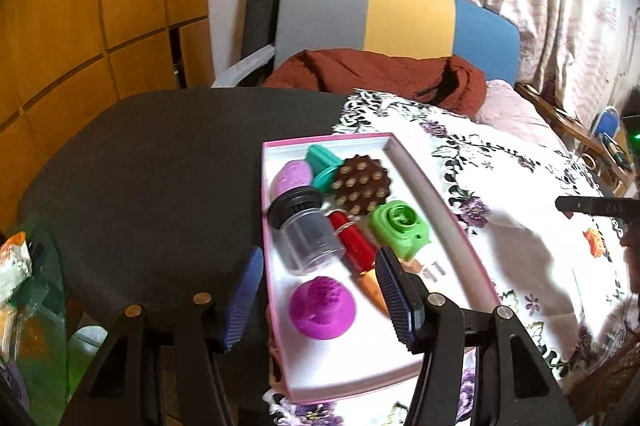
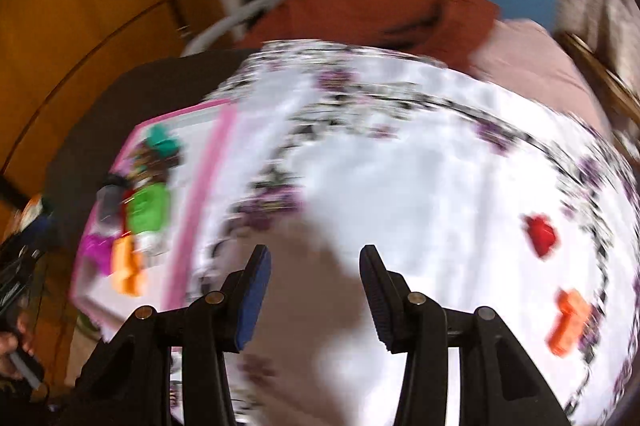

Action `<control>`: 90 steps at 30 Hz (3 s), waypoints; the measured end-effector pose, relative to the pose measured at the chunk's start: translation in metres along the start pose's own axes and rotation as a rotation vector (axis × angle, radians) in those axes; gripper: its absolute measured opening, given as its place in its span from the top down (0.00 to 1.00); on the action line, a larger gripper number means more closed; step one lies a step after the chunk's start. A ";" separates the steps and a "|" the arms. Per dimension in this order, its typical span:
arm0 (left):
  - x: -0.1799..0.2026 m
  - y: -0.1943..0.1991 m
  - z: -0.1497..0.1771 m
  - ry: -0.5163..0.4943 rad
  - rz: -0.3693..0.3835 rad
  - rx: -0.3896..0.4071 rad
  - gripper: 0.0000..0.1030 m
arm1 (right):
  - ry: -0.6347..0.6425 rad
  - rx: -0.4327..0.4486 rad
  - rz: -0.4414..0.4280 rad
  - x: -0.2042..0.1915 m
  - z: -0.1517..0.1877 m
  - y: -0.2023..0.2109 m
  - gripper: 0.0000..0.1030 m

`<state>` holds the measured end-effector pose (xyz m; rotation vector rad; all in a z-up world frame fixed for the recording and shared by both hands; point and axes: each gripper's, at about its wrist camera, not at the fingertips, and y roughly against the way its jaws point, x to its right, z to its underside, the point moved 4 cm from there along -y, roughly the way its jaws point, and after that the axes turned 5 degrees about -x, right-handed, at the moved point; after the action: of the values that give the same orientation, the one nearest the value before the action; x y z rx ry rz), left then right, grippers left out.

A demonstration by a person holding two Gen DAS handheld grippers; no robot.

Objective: Organize rigid objects
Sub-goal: 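Grasp the red K puzzle piece with the left gripper while the right gripper grasps the orange cube stack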

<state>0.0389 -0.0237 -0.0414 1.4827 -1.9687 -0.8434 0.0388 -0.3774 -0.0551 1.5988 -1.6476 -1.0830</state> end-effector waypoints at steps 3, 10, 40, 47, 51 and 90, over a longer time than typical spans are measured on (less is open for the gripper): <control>0.012 0.000 -0.005 -0.030 0.014 0.006 0.42 | -0.114 0.017 0.056 0.049 -0.001 0.010 0.55; 0.050 0.000 -0.019 -0.107 0.062 0.020 0.42 | -0.386 0.107 0.200 0.153 0.004 0.040 0.55; 0.366 -0.104 -0.050 -0.511 0.506 -0.214 0.41 | -0.970 0.223 0.190 0.272 0.071 0.045 0.55; 0.435 -0.145 -0.051 -0.617 0.523 -0.264 0.40 | -0.980 0.248 0.172 0.272 0.072 0.049 0.55; 0.462 -0.166 -0.048 -0.664 0.518 -0.296 0.37 | -0.994 0.232 0.140 0.273 0.072 0.044 0.55; 0.323 -0.133 -0.034 -0.403 0.450 -0.240 0.54 | -0.859 -0.024 0.104 0.252 0.063 -0.004 0.55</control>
<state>0.0656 -0.3683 -0.1039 0.7272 -2.2636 -1.1810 -0.0379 -0.6165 -0.1204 1.0469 -2.1828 -1.8773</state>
